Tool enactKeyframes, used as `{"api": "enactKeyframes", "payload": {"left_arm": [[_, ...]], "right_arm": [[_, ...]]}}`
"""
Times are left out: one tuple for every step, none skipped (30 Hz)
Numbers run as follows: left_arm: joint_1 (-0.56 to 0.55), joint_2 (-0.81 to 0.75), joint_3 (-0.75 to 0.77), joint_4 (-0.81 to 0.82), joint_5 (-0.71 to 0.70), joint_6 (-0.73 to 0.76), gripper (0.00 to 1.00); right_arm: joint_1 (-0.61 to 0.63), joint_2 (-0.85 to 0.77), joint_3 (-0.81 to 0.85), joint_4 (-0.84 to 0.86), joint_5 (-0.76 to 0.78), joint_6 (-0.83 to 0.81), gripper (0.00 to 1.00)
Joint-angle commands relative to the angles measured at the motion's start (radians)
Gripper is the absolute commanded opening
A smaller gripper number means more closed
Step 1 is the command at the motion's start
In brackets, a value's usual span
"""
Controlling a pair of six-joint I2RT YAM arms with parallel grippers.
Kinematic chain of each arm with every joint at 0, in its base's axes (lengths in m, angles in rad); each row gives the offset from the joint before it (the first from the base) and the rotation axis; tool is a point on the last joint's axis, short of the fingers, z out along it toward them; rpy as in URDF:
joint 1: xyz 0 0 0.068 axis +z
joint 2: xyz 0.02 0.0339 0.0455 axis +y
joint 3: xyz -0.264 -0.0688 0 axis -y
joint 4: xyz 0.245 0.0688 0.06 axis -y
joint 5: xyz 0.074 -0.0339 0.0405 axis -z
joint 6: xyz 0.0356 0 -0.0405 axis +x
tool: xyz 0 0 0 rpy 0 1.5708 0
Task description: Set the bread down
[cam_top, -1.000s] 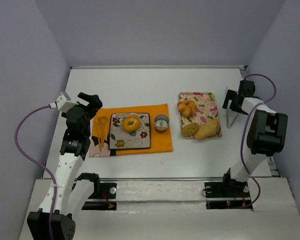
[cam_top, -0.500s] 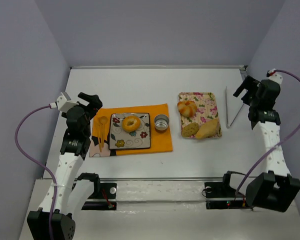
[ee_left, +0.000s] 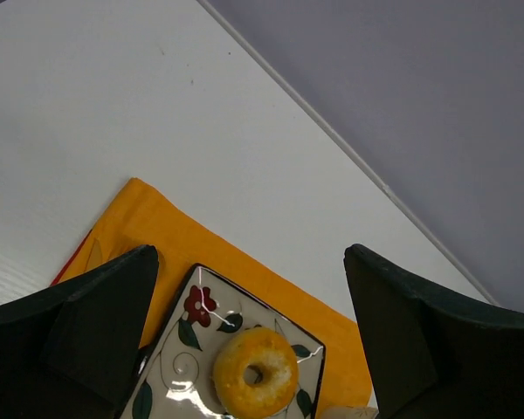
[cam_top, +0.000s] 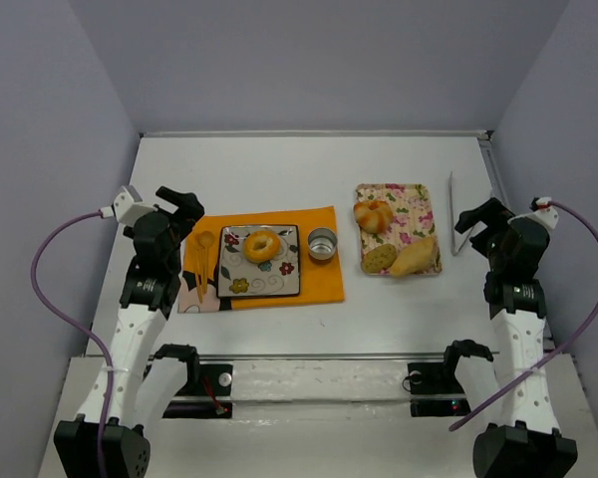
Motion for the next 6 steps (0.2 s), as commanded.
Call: {"api": "enactKeyframes", "payload": {"left_arm": [[0.006, -0.031, 0.020, 0.006, -0.042, -0.004, 0.99], [0.006, -0.034, 0.019, 0.006, -0.047, -0.004, 0.99], [0.006, -0.036, 0.020, 0.006, -0.047, -0.004, 0.99], [0.006, -0.038, 0.019, 0.005, -0.047, -0.002, 0.99], [0.006, -0.036, 0.019, 0.005, -0.050, -0.001, 0.99], [0.006, -0.036, 0.019, 0.006, -0.053, -0.001, 0.99]], "right_arm": [[-0.001, -0.005, 0.020, 0.042, -0.011, 0.024, 1.00], [-0.001, 0.000, 0.020, 0.042, -0.018, 0.025, 1.00], [-0.001, 0.003, 0.021, 0.042, -0.024, 0.022, 1.00], [-0.001, 0.006, 0.021, 0.044, -0.027, 0.019, 1.00], [-0.001, 0.009, 0.023, 0.044, -0.026, 0.019, 1.00], [-0.001, 0.008, 0.026, 0.044, -0.026, 0.018, 1.00]]}}
